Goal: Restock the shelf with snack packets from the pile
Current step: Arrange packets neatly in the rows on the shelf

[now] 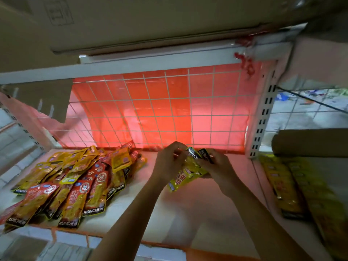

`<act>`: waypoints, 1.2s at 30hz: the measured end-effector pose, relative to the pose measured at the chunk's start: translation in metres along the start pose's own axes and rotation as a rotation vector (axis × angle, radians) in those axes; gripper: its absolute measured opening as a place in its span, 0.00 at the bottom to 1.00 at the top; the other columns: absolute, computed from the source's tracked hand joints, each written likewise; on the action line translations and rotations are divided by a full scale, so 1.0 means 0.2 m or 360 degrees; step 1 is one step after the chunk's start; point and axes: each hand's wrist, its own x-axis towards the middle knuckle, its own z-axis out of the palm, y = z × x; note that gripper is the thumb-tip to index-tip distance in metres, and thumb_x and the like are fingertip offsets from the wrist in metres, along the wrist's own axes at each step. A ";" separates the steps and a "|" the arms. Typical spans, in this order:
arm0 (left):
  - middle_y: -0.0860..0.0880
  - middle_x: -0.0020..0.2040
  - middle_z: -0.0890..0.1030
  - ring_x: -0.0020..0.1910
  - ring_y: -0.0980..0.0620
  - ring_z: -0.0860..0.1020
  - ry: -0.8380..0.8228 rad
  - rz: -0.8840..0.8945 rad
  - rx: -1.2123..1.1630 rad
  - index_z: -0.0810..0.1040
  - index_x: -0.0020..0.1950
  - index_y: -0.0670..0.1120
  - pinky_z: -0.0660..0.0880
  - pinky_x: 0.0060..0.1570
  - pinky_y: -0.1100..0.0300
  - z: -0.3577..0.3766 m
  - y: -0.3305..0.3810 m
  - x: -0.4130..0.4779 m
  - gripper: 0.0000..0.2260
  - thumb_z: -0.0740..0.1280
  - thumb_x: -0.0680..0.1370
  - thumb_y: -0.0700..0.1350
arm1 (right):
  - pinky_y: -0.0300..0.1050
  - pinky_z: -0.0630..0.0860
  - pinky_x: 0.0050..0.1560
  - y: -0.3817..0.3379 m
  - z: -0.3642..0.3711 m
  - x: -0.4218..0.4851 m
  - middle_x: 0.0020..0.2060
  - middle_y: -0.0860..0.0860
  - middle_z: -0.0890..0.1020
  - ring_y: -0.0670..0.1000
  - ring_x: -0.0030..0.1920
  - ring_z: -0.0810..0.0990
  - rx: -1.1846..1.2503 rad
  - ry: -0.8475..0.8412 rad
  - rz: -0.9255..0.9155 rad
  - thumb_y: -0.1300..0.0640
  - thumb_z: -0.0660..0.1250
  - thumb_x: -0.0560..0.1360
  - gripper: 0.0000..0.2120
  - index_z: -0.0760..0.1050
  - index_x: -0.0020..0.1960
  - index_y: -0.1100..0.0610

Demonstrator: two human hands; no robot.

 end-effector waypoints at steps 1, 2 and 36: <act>0.58 0.30 0.78 0.26 0.65 0.75 -0.0026 -0.0015 -0.0007 0.77 0.40 0.59 0.71 0.31 0.70 0.06 0.03 -0.01 0.12 0.70 0.75 0.41 | 0.49 0.80 0.36 0.00 -0.06 -0.02 0.45 0.58 0.82 0.52 0.41 0.82 0.0000 0.0020 0.0026 0.66 0.69 0.73 0.10 0.77 0.52 0.55; 0.58 0.31 0.79 0.28 0.65 0.76 -0.0050 -0.0024 0.0001 0.78 0.41 0.59 0.72 0.34 0.68 0.12 0.05 -0.01 0.11 0.71 0.75 0.42 | 0.49 0.80 0.36 0.00 -0.11 -0.04 0.46 0.59 0.82 0.53 0.42 0.82 0.0009 0.0064 0.0045 0.67 0.69 0.72 0.12 0.77 0.52 0.56; 0.50 0.40 0.82 0.31 0.60 0.80 -0.0087 -0.0748 -0.0838 0.77 0.53 0.47 0.76 0.28 0.64 0.98 0.41 -0.23 0.13 0.75 0.71 0.46 | 0.60 0.77 0.49 0.03 -0.94 -0.40 0.42 0.59 0.82 0.60 0.44 0.80 -0.0365 0.1084 0.0191 0.57 0.63 0.76 0.08 0.79 0.46 0.60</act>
